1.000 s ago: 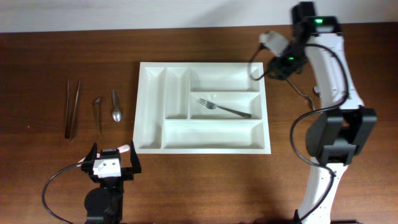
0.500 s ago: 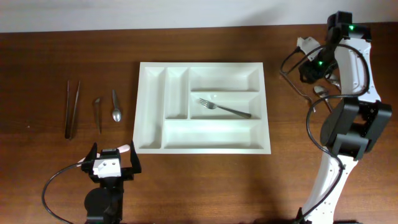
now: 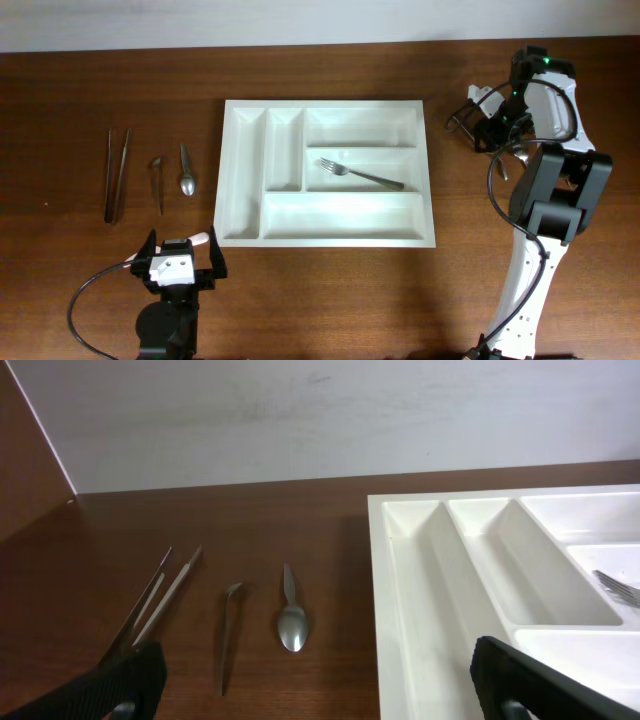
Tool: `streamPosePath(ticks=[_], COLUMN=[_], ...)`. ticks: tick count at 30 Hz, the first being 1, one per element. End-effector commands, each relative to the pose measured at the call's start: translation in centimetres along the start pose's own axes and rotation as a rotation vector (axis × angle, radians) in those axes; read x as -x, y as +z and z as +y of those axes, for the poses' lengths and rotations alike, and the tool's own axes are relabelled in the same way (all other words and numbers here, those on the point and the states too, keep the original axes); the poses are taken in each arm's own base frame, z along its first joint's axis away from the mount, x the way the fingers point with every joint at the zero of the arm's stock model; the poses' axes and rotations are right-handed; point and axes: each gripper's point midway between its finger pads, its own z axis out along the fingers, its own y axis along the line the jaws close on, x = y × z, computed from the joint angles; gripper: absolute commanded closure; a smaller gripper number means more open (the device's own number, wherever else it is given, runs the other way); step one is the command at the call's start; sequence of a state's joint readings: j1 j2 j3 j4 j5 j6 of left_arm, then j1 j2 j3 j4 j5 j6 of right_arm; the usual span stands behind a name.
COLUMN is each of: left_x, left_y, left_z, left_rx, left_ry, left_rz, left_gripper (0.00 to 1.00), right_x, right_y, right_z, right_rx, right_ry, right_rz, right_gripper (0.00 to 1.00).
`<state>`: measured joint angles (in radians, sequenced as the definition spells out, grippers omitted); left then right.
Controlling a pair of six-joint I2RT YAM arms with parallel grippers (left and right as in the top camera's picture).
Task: Pack container
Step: 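Move the right gripper back and grasp the second fork, then place the second fork beside the first in the tray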
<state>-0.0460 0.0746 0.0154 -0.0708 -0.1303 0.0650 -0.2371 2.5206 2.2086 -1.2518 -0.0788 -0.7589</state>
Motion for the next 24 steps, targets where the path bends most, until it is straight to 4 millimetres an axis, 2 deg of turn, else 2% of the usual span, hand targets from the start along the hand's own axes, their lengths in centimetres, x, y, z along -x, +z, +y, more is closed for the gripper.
streamPosePath(ticks=[1, 5, 12, 16, 20, 24], left_x=[-0.1, -0.1, -0.1, -0.1, -0.1, -0.1], left_y=[0.0, 0.0, 0.0, 0.0, 0.0, 0.0], left_z=[0.0, 0.0, 0.0, 0.0, 0.0, 0.0], left_rx=[-0.005, -0.004, -0.005, -0.005, -0.005, -0.005], left_ry=[0.018, 0.018, 0.018, 0.018, 0.018, 0.018], left_rz=[-0.002, -0.002, -0.002, -0.002, -0.002, -0.002], left_gripper=[0.01, 0.01, 0.01, 0.01, 0.01, 0.01], right_x=[-0.4, -1.0, -1.3, -0.3, 2.5, 6.3], right_y=[1.6, 2.8, 3.7, 3.5, 1.4, -3.6], right_z=[1.0, 1.6, 2.4, 3.3, 4.6, 5.8], right_rx=[0.065, 0.086, 0.113, 0.126, 0.126, 0.06], right_ry=[0.013, 0.016, 0.019, -0.001, -0.039, -0.114], right_rz=[0.003, 0.021, 0.031, 0.01, -0.055, -0.137], right_gripper=[0.58, 0.66, 0.95, 0.96, 0.96, 0.96])
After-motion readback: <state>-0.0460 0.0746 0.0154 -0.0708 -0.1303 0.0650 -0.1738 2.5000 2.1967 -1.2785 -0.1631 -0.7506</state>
